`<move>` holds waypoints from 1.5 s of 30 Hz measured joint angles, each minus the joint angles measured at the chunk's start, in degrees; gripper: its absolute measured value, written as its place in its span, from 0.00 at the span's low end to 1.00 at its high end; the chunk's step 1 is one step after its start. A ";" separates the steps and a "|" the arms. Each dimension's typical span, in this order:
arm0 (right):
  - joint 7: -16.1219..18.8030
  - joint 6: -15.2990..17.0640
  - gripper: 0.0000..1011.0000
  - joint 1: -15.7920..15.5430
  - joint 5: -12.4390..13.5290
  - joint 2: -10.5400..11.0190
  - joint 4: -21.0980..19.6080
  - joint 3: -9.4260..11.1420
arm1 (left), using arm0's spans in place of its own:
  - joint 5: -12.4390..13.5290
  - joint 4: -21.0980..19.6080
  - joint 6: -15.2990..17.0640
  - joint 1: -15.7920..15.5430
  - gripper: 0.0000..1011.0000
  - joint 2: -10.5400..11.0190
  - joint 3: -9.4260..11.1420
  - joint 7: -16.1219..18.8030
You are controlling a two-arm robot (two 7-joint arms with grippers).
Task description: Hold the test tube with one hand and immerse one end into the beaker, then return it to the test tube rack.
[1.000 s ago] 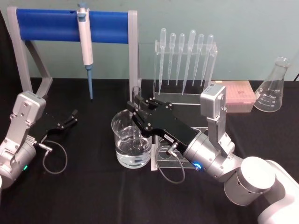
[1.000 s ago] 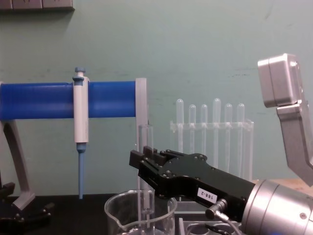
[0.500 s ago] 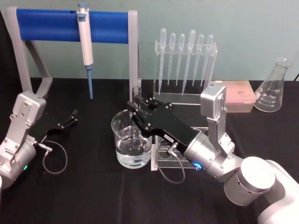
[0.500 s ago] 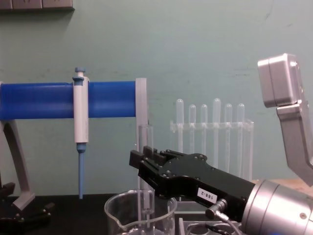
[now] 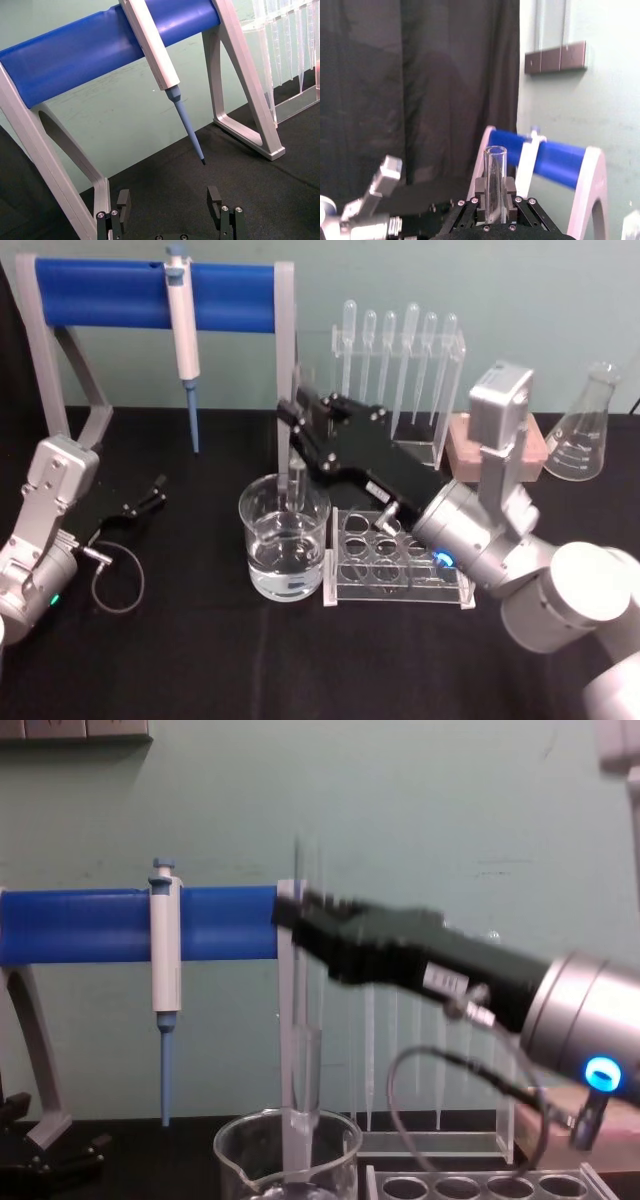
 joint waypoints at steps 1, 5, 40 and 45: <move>-0.05 0.26 0.22 0.03 0.11 0.22 -0.80 0.13 | 0.00 0.00 0.00 0.00 0.99 0.00 0.00 0.00; -0.48 1.32 0.22 -0.25 0.90 1.60 -5.16 1.12 | 0.00 0.00 0.00 0.00 0.99 0.00 0.00 0.00; -2.67 -4.29 0.22 -11.32 1.36 4.65 -2.34 8.72 | 0.00 0.00 0.00 0.00 0.99 0.00 0.00 0.00; -2.75 -4.08 0.22 -11.07 0.46 4.34 -1.87 8.38 | 0.00 0.00 0.00 0.00 0.99 0.00 0.00 0.00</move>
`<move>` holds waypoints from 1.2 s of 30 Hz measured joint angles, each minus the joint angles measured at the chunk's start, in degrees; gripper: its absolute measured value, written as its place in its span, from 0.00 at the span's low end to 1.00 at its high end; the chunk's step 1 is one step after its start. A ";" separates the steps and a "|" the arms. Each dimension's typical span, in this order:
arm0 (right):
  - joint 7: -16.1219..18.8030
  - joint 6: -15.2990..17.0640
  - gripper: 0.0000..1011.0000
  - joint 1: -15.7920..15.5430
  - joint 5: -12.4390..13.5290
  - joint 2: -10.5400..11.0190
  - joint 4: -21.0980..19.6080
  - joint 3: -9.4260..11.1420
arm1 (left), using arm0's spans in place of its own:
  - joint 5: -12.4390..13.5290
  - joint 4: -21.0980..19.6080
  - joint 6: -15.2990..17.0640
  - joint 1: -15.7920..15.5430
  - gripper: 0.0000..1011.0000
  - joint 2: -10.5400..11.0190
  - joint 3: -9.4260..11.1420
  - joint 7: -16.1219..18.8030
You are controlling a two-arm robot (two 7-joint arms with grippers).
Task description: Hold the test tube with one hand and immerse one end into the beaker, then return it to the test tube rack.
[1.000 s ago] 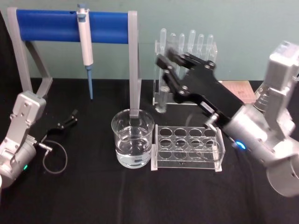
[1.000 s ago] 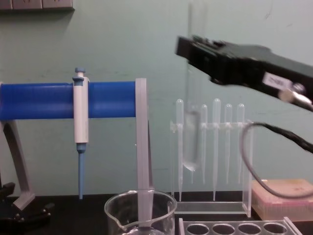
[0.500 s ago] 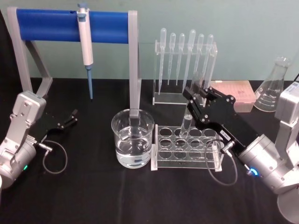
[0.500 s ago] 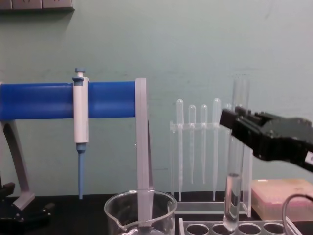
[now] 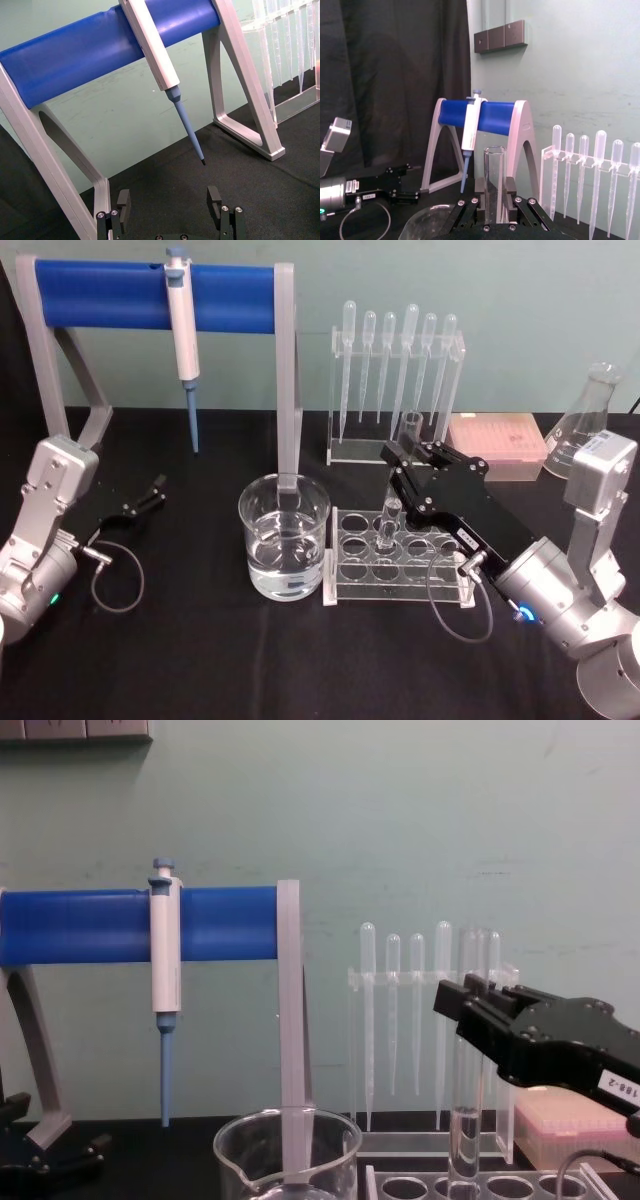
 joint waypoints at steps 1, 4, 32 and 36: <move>-0.12 0.20 0.22 0.03 -0.34 -0.05 0.06 -0.11 | 0.00 0.00 0.00 0.00 0.99 0.00 0.00 0.00; -0.28 0.47 0.22 -0.01 -0.89 -0.11 0.12 -0.27 | 0.00 0.00 0.00 0.00 0.99 0.00 0.00 0.00; -0.38 3.91 0.27 1.47 -5.71 0.13 4.09 -2.33 | 0.00 0.00 0.00 0.00 0.99 0.00 0.00 0.00; -0.61 5.13 0.39 1.59 -5.92 0.30 3.66 -2.43 | 0.00 0.00 0.00 0.00 0.99 0.00 0.00 0.00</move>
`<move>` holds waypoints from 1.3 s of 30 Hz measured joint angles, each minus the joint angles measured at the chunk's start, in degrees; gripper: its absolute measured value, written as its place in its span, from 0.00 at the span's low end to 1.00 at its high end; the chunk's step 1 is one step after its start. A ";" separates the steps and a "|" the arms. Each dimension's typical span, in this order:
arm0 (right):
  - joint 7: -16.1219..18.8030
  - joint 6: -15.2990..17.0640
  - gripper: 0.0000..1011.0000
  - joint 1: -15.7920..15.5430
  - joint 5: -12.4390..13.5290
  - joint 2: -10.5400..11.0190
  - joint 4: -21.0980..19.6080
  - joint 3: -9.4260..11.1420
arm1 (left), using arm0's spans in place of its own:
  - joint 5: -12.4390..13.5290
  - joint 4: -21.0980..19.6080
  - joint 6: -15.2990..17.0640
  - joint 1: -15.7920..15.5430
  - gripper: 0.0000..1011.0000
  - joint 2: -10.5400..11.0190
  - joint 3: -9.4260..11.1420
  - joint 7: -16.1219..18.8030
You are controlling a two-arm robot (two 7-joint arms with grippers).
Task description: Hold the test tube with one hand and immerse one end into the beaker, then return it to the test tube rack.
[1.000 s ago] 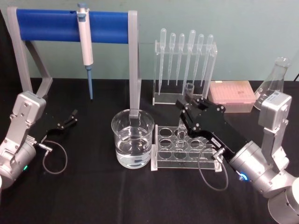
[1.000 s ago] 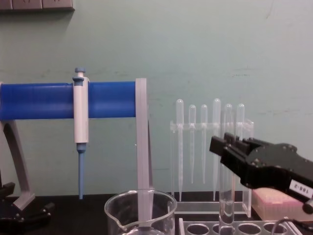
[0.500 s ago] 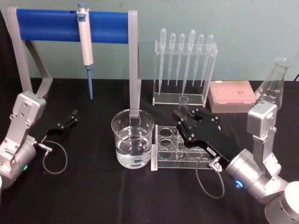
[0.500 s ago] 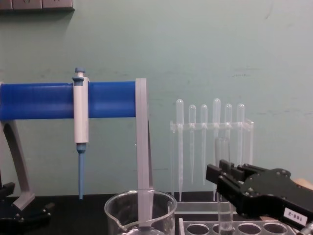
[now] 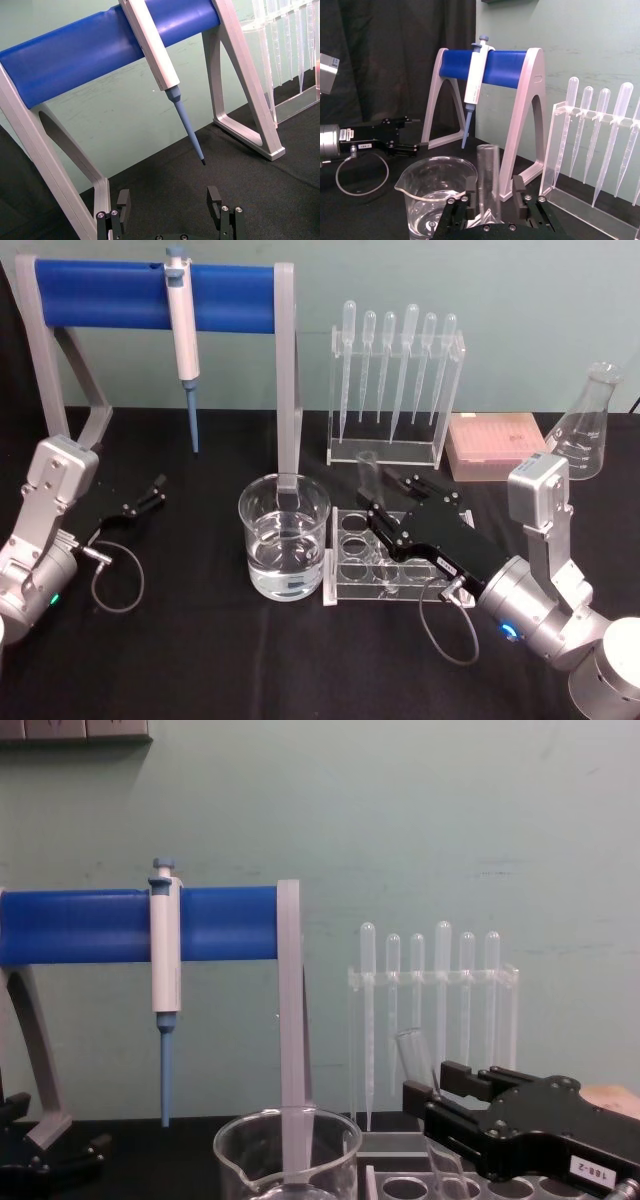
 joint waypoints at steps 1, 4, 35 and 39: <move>-0.08 0.13 0.44 -0.07 0.00 0.01 -0.16 0.01 | 0.00 0.00 0.00 0.00 0.99 0.00 0.00 0.00; -0.59 0.57 0.56 -0.93 0.04 0.13 -1.28 0.28 | 0.00 0.00 0.00 0.00 0.99 0.00 0.00 0.00; -16.70 -0.62 0.99 -9.98 -7.12 -1.68 -3.06 14.22 | 0.00 0.00 0.00 0.00 0.99 0.00 0.00 0.00; -20.49 1.87 0.99 -9.05 -12.35 -2.44 -1.46 13.64 | 0.00 0.00 0.00 0.00 0.99 0.00 0.00 0.00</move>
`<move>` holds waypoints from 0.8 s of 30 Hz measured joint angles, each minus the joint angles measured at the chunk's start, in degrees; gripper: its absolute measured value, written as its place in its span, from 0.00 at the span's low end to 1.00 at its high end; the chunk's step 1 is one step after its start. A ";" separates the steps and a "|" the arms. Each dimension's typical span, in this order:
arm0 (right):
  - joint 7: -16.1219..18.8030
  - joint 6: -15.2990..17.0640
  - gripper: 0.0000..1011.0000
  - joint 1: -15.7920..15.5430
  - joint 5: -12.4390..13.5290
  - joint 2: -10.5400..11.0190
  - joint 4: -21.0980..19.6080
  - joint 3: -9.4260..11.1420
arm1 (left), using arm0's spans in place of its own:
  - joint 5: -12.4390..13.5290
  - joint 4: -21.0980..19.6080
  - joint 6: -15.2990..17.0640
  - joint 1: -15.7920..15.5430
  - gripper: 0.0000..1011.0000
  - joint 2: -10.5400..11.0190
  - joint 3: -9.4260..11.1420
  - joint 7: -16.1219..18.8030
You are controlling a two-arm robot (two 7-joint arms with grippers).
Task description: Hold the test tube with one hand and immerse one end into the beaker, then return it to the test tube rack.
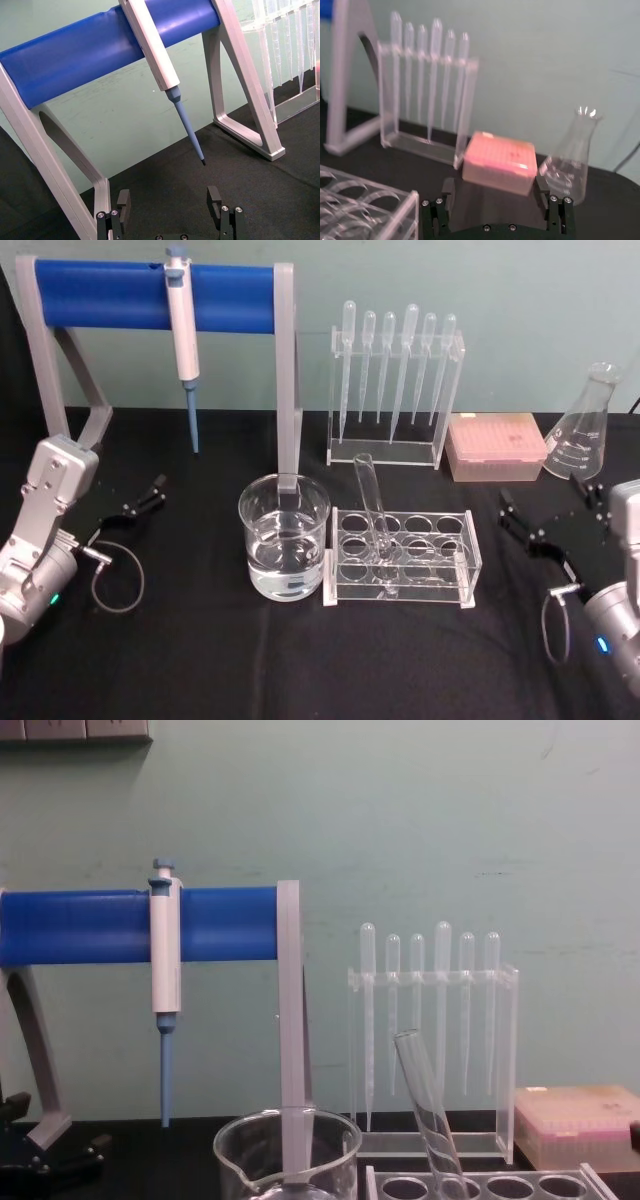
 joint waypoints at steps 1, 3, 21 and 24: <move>-0.89 0.65 0.99 0.44 -1.59 -0.31 1.16 -0.31 | 0.00 0.00 0.00 0.00 0.99 0.00 0.00 0.00; -1.18 0.76 0.99 0.75 -2.29 -0.59 2.13 -0.41 | 0.00 0.00 0.00 0.00 0.99 0.00 0.00 0.00; -0.94 -1.12 0.99 1.14 -3.73 -1.67 4.60 0.09 | 0.00 0.00 0.00 0.00 0.99 0.00 0.00 0.00; -0.92 -1.07 0.99 1.14 -3.70 -1.66 4.59 0.07 | 0.00 0.00 0.00 0.00 0.99 0.00 0.00 0.00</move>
